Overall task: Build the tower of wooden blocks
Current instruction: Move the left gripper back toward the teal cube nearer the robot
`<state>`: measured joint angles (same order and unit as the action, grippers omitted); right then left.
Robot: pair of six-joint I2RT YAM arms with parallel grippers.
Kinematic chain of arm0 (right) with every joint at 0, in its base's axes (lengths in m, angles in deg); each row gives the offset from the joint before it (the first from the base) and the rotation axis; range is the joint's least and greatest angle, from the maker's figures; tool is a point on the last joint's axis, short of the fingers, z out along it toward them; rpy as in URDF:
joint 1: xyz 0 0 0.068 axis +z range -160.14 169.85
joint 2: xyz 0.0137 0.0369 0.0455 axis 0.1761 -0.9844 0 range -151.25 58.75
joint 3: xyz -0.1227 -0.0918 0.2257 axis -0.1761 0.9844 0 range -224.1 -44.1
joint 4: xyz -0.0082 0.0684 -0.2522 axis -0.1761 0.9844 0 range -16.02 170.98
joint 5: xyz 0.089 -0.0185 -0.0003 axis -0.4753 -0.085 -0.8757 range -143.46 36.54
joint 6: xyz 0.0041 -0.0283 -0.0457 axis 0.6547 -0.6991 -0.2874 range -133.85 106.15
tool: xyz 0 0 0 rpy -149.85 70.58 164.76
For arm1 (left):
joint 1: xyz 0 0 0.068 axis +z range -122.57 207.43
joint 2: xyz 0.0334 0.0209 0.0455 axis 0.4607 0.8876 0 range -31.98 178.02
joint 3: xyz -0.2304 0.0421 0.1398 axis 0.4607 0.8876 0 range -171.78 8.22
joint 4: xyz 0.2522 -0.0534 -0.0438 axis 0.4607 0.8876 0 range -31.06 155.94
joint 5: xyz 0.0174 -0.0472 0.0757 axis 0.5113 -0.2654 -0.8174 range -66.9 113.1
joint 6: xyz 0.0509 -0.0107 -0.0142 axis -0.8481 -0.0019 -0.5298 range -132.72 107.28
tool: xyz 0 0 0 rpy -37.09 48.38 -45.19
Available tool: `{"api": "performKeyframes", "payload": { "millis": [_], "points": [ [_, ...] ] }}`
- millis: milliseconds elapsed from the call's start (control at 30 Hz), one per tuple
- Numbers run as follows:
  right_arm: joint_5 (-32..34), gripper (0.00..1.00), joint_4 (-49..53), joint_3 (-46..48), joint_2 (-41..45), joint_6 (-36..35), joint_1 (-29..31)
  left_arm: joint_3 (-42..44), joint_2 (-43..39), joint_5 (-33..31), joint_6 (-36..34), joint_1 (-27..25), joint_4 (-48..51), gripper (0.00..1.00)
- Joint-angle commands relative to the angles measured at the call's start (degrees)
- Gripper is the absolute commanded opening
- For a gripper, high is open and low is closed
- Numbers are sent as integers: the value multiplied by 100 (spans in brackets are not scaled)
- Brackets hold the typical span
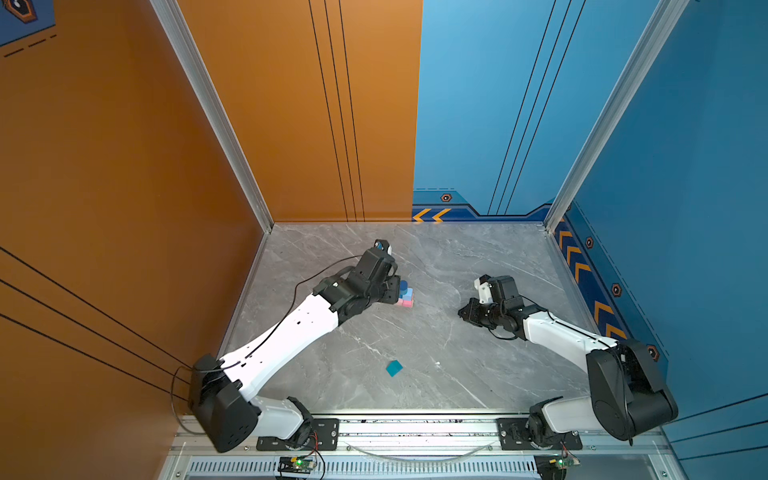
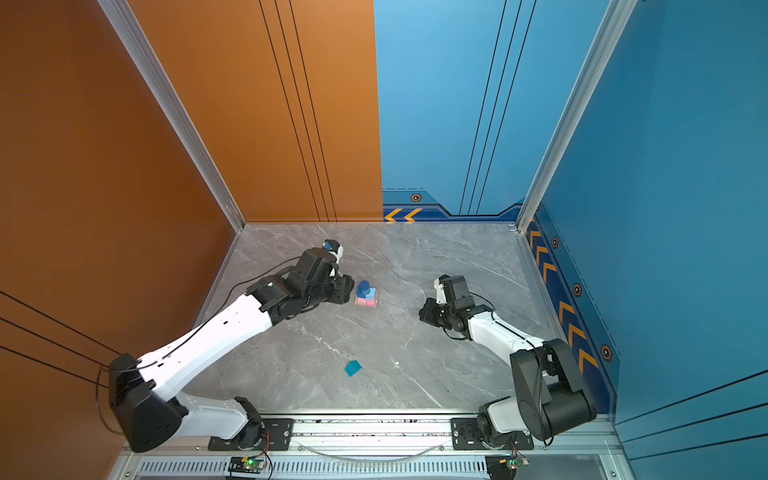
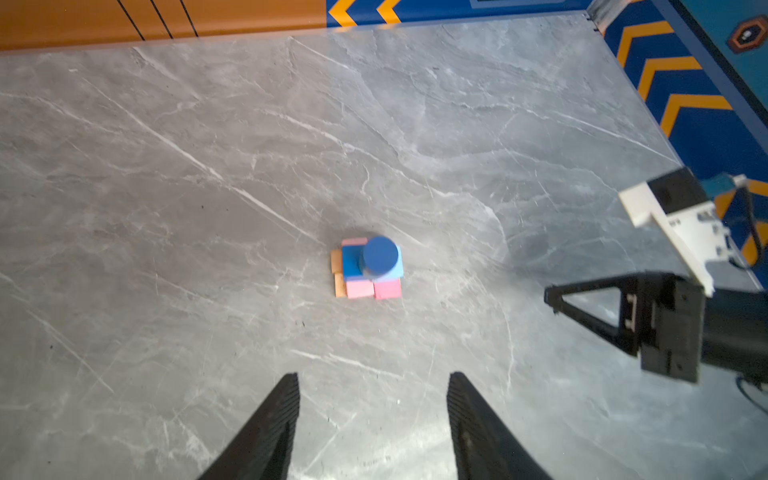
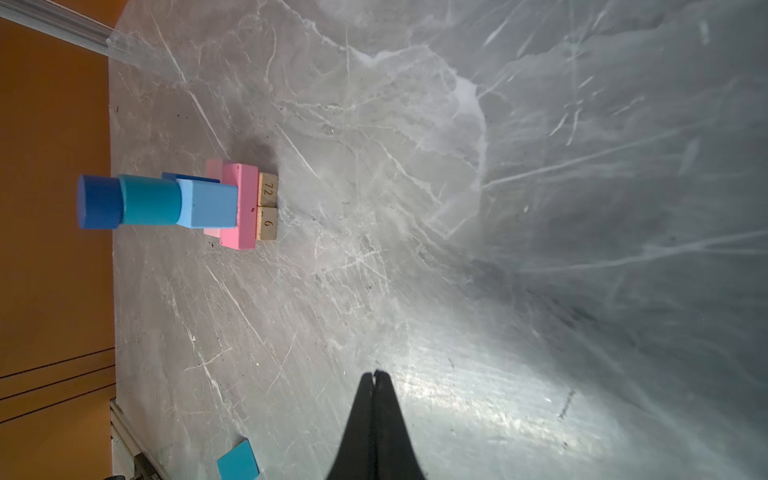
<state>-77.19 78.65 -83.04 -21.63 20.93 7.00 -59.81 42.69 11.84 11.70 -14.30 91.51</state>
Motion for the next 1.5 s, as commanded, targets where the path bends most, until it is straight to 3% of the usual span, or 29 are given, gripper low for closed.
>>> {"api": "performKeyframes", "payload": {
  "millis": [0,333,467,600,767,1133,1467],
  "points": [
    [112,0,218,105,192,-18,-27,620,-507,178,159,-259,255,57],
    [114,4,263,133,322,-14,32,2300,-1648,-34,1097,-1281,365,55],
    [131,5,263,132,321,10,93,2911,-1764,20,1437,-1729,-247,58],
    [171,5,304,115,363,11,142,3281,-1472,39,1622,-2084,-828,60],
    [256,6,370,129,446,11,164,3294,-901,-197,1747,-2366,-869,61],
    [307,6,305,213,430,28,177,3312,105,-218,1941,-2456,-1017,61],
    [281,6,254,191,310,28,179,3172,732,-466,2201,-2353,-620,55]
  ]
}}
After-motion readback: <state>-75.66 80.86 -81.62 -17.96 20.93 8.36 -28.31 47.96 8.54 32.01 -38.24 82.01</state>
